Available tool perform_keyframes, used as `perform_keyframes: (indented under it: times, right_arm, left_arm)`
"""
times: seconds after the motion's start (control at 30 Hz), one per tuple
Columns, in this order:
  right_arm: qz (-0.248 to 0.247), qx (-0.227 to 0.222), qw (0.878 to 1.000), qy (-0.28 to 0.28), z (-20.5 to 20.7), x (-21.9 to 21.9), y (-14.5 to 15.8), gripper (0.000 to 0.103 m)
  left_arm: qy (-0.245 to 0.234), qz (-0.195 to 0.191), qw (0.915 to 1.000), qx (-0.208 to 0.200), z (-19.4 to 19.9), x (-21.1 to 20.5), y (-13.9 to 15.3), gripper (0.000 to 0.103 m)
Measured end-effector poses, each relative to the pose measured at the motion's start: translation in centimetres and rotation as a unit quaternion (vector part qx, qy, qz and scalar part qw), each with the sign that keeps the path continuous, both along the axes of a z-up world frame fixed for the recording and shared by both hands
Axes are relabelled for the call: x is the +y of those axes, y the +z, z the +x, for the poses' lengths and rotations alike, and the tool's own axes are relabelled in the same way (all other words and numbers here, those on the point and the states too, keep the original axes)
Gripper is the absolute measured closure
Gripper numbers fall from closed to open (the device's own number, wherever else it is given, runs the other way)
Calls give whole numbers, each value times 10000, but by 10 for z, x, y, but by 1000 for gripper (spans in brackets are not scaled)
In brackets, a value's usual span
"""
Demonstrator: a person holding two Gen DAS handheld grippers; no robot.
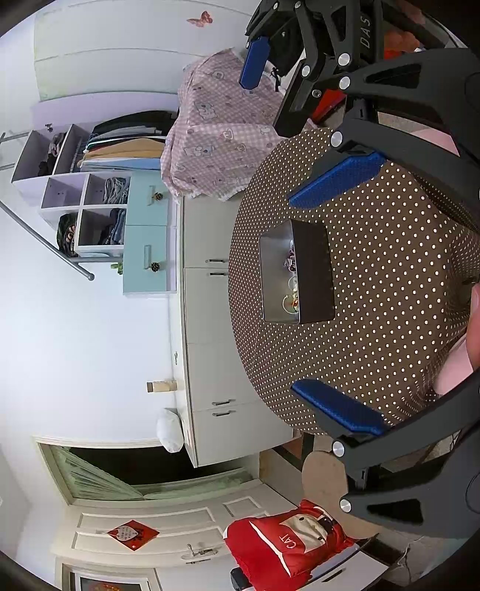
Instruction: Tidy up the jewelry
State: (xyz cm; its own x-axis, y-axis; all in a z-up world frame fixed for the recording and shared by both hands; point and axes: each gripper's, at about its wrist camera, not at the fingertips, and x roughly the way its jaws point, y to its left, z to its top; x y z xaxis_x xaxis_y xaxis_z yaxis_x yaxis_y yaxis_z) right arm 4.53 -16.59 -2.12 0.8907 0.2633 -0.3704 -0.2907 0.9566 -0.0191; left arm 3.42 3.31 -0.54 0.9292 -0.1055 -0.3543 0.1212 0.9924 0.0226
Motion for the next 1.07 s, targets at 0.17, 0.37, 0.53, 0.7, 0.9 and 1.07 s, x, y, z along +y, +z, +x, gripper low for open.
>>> perform_keyframes:
  times: [0.17, 0.37, 0.53, 0.7, 0.9, 1.07]
  right_arm:
    - [0, 6, 10000, -16, 1, -1, -1, 8]
    - [-1, 7, 10000, -19, 1, -1, -1, 8]
    - [14, 21, 10000, -7, 1, -3, -3, 8]
    - [9, 13, 10000, -18, 1, -5, -3, 8]
    - [9, 13, 10000, -15, 0, -7, -4, 8]
    - [3, 7, 10000, -15, -1, -7, -4, 8]
  left_arm:
    - [-1, -1, 10000, 7, 0, 1, 0, 11]
    - [-4, 6, 10000, 3, 1, 2, -1, 11]
    - [12, 26, 10000, -9, 1, 1, -1, 11]
    - [10, 23, 10000, -6, 1, 1, -1, 11]
    - [11, 30, 10000, -5, 1, 0, -1, 11]
    - [24, 37, 10000, 4, 0, 2, -1, 11]
